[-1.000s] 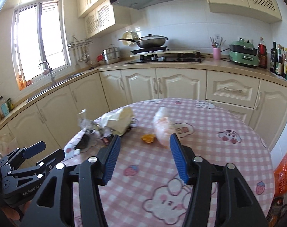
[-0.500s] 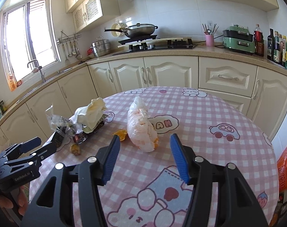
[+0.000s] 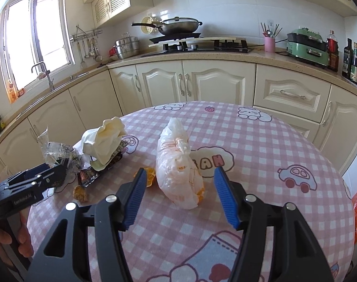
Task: Collect trash
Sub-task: 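Grasp the clear plastic wrapper with the left tool while the right tool grasps the white printed bag, then carry both items over the blue bucket and open both tools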
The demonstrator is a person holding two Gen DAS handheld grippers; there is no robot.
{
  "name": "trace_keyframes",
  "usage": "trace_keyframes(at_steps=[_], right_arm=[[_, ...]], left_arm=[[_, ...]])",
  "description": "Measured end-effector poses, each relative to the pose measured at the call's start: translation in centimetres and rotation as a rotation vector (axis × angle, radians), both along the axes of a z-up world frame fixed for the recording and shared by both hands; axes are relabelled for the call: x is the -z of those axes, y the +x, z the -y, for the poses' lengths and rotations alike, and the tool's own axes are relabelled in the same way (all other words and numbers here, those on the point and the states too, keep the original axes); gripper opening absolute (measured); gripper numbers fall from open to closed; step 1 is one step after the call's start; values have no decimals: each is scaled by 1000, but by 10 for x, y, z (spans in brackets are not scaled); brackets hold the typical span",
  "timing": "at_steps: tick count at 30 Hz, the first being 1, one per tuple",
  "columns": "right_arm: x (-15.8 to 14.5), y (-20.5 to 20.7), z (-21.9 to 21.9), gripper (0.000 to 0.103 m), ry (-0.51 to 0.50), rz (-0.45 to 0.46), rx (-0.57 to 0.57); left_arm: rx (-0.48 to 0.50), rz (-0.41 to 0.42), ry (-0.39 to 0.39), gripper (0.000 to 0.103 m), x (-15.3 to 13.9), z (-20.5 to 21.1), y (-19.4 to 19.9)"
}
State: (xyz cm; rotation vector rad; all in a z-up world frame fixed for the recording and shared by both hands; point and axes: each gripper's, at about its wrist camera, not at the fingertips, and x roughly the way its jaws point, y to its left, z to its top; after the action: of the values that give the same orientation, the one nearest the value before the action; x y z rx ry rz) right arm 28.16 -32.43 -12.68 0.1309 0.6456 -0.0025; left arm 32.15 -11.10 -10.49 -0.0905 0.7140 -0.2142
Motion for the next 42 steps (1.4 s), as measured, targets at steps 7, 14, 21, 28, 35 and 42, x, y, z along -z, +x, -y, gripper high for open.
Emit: trace_keyframes(at_steps=[7, 14, 21, 28, 35, 42], right_arm=[[9, 10, -1, 59, 13, -25, -9], [9, 12, -2, 59, 12, -25, -4], [11, 16, -6, 59, -10, -37, 1], [18, 36, -8, 59, -41, -95, 4], [13, 22, -18, 32, -89, -54, 6], [-27, -16, -37, 31, -61, 59, -1]], left_arm=[[-12, -28, -48, 56, 5, -6, 19], [14, -12, -78, 5, 5, -9, 17], [21, 45, -78, 5, -4, -15, -9], [19, 70, -134, 4, -13, -29, -24], [24, 103, -147, 4, -26, -36, -43], [9, 131, -144, 5, -40, -56, -69]])
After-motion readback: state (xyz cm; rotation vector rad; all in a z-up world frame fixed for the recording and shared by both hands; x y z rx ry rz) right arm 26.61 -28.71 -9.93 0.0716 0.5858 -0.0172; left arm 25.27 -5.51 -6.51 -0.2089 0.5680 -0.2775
